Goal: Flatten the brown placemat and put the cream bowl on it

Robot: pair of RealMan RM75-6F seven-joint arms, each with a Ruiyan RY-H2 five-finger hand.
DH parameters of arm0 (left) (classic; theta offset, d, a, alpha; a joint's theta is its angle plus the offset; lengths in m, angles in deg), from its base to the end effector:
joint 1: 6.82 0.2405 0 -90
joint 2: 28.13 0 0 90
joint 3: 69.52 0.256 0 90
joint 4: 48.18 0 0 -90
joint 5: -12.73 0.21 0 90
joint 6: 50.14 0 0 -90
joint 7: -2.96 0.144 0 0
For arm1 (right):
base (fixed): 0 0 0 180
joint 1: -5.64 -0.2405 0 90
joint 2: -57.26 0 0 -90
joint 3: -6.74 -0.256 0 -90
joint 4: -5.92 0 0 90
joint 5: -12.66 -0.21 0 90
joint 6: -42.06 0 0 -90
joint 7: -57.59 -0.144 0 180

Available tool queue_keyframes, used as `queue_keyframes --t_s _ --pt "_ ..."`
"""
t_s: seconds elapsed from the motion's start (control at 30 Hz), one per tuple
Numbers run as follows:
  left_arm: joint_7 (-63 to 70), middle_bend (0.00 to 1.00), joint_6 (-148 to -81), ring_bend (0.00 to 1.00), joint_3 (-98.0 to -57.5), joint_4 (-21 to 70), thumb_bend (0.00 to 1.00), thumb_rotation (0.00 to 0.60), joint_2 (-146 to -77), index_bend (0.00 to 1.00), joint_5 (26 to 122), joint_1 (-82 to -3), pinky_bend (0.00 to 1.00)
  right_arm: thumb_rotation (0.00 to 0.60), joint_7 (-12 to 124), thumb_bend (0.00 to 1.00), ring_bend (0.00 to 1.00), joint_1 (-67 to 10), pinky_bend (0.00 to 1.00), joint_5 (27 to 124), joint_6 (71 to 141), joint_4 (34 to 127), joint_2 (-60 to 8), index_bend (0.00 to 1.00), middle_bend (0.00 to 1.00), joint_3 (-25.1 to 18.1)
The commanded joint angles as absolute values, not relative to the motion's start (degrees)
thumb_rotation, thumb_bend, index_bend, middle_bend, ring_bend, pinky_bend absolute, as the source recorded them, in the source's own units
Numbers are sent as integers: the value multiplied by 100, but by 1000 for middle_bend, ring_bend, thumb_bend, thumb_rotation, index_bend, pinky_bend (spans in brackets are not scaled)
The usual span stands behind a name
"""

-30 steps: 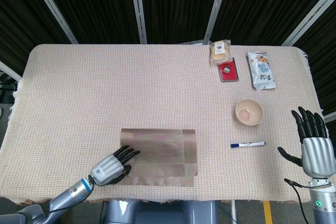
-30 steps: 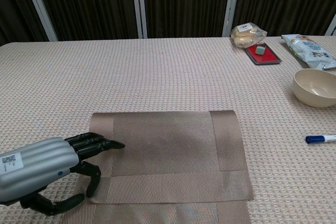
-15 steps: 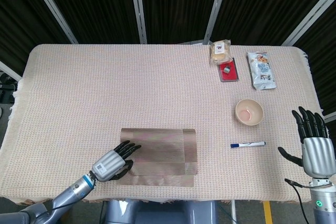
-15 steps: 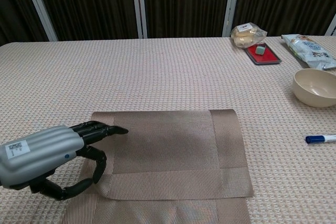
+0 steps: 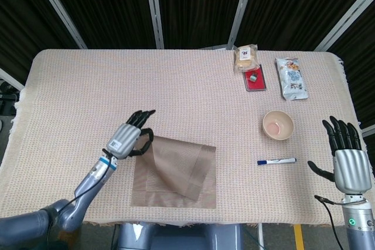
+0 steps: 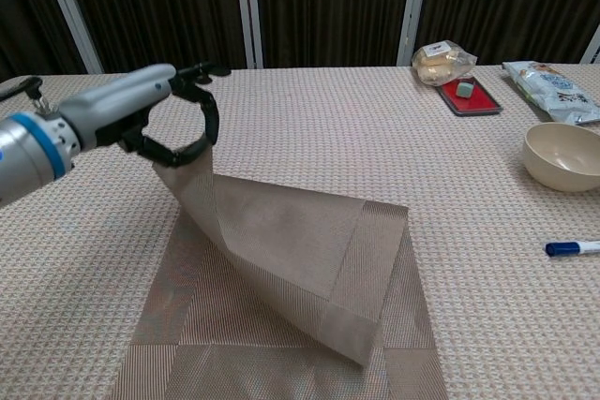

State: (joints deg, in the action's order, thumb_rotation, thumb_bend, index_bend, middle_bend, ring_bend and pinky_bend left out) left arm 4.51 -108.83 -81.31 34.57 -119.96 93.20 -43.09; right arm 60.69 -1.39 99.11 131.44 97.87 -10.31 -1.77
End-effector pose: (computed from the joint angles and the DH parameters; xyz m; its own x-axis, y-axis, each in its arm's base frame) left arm -0.1410 0.3217 -0.0186 0.2111 0.2559 0.9434 0.8962 -0.4360 -0.0823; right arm -0.2864 -0.2101 0.1649 0.3765 0.1814 0.9085 -0.9192 -0.0493 0.3908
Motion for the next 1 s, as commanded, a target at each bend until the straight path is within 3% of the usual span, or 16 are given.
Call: queue_keyframes --t_s 0.03,0.23,0.57,0.6,0.63,0.7,0.73,0.77,0.83,1.0 --pt "593 0 -10383 0 -8973 3226 487 600 -11972 615 8249 -4785 0 600 6077 0 0 -156 0 9851 13113 9764 -1029 17 0 -209" --pt "863 0 -9979 0 -9378 2338 484 600 -12052 622 7265 -5195 0 600 6143 0 0 -179 0 9722 13040 9677 -1061 18 0 -242" --pt "863 0 -9798 0 -9051 1234 467 600 -12269 607 7308 -5422 0 600 6341 0 0 -237 0 9542 12881 9534 -1197 18 0 -248" --pt "868 0 -9842 0 -9002 1167 436 600 -12278 585 7390 -5429 0 600 6344 0 0 -239 0 9532 12875 9519 -1206 18 0 -249" --pt "873 0 -9915 0 -8941 1100 344 600 -12287 525 7497 -5430 0 600 6339 0 0 -241 0 9520 12866 9502 -1212 18 0 -249" --pt "849 0 -10069 0 -8881 1057 126 600 -12290 327 7648 -5416 0 600 6314 0 0 -242 0 9507 12858 9479 -1216 18 0 -251" --pt "828 0 -10109 0 -8868 1054 35 600 -12288 177 7685 -5409 0 600 6308 0 0 -242 0 9507 12857 9473 -1217 18 0 -251" --pt "800 0 -10230 0 -8852 1071 1 600 -12272 64 7769 -5391 0 600 6297 0 0 -243 0 9505 12856 9457 -1218 19 0 -251" --pt "765 0 -10506 0 -8835 1171 0 600 -12201 0 7946 -5342 0 600 6271 0 0 -245 0 9511 12852 9440 -1218 18 0 -248" --pt "933 0 -11173 0 -8786 1932 0 600 -11694 0 8202 -5035 0 600 6201 0 0 -236 0 9608 12895 9464 -1188 18 0 -215"
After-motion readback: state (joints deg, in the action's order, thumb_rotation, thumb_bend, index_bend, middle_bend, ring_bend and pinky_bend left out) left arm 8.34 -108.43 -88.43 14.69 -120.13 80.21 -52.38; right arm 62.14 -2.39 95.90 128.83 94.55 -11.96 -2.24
